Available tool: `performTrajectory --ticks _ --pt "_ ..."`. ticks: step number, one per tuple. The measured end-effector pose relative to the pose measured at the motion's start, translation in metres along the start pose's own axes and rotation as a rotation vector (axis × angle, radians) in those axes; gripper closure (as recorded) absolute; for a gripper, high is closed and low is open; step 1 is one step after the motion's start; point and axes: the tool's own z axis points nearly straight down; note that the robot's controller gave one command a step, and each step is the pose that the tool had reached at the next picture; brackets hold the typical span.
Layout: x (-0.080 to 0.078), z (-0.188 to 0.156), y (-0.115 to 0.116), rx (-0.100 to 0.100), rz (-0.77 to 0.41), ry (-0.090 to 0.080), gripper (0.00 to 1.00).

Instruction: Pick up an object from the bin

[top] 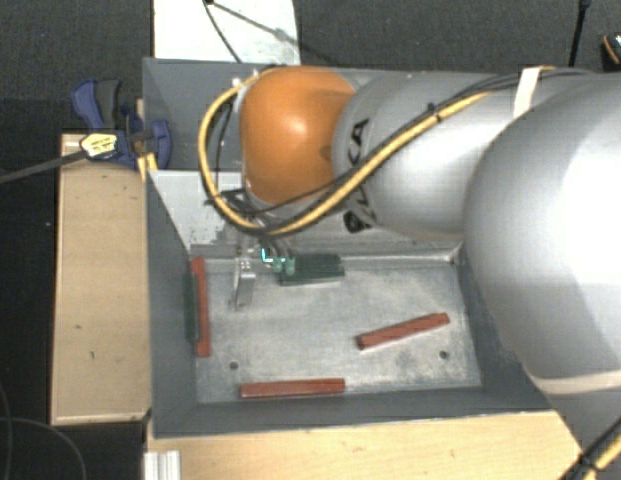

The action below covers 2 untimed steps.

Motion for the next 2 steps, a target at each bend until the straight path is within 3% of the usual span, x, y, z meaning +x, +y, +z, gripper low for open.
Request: performTrajectory --ticks 1,2 --pt "0.004 -0.041 -0.07 0.002 0.122 -0.007 0.0" --pt "0.029 0.02 -0.166 0.001 0.107 -0.001 0.0"
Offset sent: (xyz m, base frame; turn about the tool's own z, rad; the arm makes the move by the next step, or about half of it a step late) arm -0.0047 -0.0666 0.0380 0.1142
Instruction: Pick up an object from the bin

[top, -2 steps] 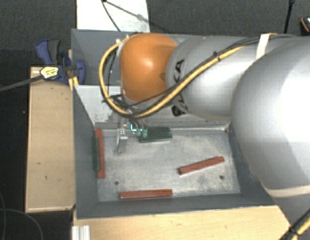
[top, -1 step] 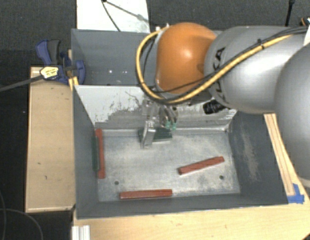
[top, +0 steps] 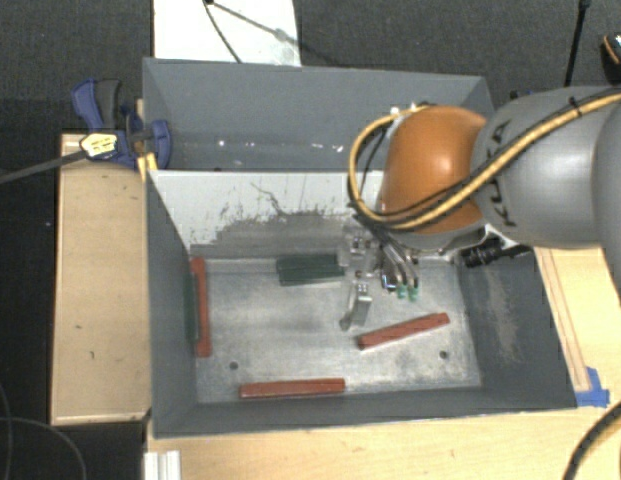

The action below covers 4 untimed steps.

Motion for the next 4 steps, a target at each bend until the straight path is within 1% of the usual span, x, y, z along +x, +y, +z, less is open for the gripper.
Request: performTrajectory --ticks 1,2,3,4 --pt "0.02 0.057 -0.036 0.0 0.072 0.001 0.0" --pt "-0.008 0.071 -0.127 0.002 0.063 -0.009 0.0" --pt "-0.029 0.073 -0.187 -0.002 -0.048 0.014 0.0" --pt "0.004 0.071 -0.153 -0.002 -0.312 -0.005 0.0"
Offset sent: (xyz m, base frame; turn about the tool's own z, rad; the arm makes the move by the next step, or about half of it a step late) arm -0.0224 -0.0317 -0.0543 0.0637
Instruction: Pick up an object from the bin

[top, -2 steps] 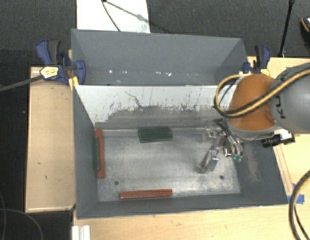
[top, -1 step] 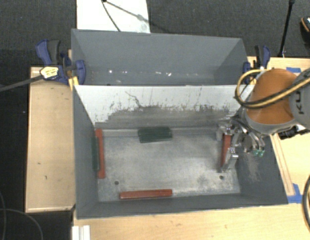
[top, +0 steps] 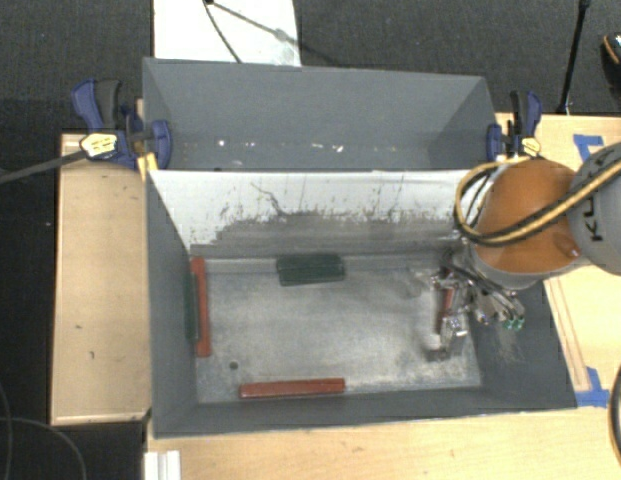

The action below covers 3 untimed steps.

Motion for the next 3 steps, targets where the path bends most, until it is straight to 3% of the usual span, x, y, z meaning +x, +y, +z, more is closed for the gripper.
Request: performTrajectory --ticks 1,2,3 --pt "0.045 -0.009 -0.046 -0.006 -0.443 0.0 0.0" --pt "-0.029 0.0 -0.056 -0.02 -0.742 -0.007 0.0" --pt "-0.028 -0.001 -0.062 -0.008 -0.739 -0.006 1.0"
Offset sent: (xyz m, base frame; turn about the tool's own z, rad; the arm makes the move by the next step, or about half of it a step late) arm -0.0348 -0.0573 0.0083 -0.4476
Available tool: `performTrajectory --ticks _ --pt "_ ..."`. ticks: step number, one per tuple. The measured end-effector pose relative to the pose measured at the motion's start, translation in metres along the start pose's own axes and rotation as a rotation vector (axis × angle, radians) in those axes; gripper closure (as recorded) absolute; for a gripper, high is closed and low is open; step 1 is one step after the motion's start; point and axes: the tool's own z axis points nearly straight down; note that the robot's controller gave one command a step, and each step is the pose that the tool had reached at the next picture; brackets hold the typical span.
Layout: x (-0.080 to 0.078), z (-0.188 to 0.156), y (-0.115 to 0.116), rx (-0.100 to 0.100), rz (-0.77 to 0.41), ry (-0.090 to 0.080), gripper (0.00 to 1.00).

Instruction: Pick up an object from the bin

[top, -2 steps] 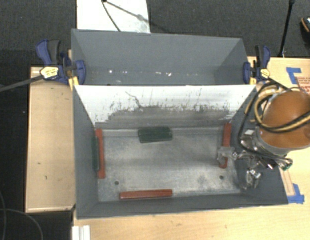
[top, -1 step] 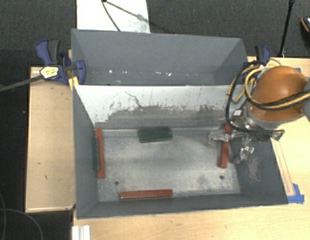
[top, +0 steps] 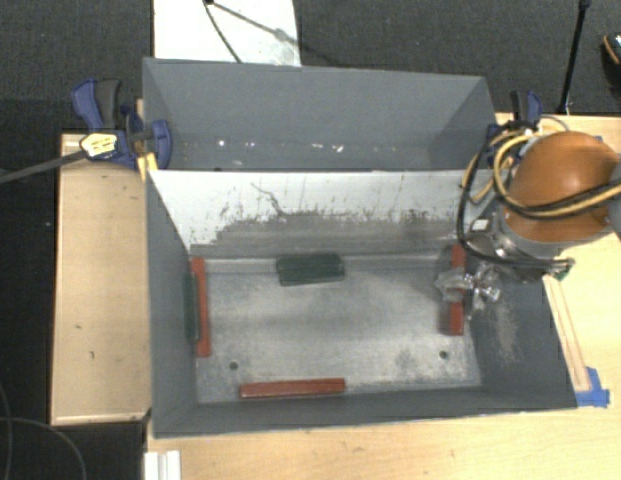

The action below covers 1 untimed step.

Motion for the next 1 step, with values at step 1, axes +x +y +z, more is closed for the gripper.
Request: performTrajectory --ticks 1 --pt "-0.0033 -0.1376 0.0291 0.014 -0.049 0.005 1.0"
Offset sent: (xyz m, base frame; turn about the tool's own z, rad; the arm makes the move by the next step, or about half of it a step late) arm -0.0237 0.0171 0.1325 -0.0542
